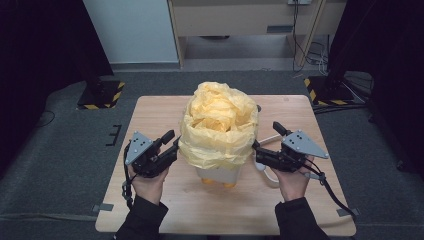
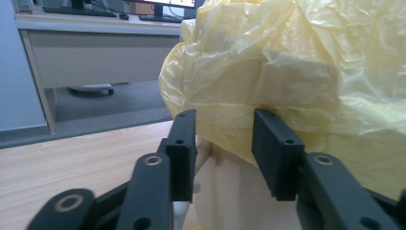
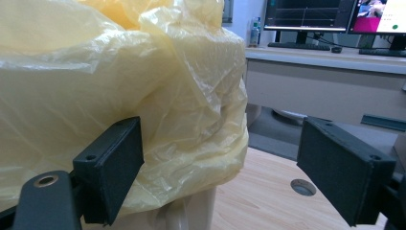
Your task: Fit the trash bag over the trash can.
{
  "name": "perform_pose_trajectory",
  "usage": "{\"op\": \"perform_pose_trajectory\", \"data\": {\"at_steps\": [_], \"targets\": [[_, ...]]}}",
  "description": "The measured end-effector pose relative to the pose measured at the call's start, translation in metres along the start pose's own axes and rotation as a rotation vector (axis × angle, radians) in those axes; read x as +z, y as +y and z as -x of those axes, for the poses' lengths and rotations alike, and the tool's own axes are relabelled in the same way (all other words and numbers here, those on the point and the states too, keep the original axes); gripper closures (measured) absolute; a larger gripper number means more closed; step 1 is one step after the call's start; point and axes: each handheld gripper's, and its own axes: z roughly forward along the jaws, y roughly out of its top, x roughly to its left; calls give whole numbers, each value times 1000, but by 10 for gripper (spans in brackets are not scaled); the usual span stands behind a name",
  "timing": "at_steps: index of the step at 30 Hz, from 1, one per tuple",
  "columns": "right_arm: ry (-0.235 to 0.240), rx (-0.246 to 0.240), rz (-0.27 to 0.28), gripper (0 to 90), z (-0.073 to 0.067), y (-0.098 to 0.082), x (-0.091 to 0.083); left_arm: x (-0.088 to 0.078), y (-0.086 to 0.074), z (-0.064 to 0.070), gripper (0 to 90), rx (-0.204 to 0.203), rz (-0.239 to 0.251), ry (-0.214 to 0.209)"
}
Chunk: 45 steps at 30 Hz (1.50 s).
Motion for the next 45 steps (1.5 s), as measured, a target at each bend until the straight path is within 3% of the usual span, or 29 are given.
{"op": "perform_pose_trajectory", "data": {"at_steps": [5,10,14,18,21,24,26,29,35,43,45], "targets": [[-7,-22,-22,160,0,-4,1,4,-5,1,681,19,-13,-1],[-9,-11,-22,159,1,-8,2,8,-10,2,693,57,-38,16],[-10,-3,-18,160,2,-11,3,12,-18,0,677,68,-56,25],[-16,1,-4,161,2,-9,-1,9,-23,-4,621,49,-44,23],[-42,25,35,162,9,-2,-9,0,-21,-11,609,16,-29,41],[-70,53,82,161,18,5,-17,-11,-17,-22,606,12,-13,71],[-99,70,111,163,25,9,-22,-17,-16,-29,599,14,-18,92],[-100,95,138,191,35,16,-27,-23,-20,-38,585,13,-41,118],[-102,100,192,215,44,38,-31,-31,-44,-59,558,6,-109,162],[-213,105,309,210,48,66,-37,-32,-80,-81,541,-25,-204,198],[-218,105,320,210,49,71,-37,-29,-85,-86,524,-25,-223,210]]}}
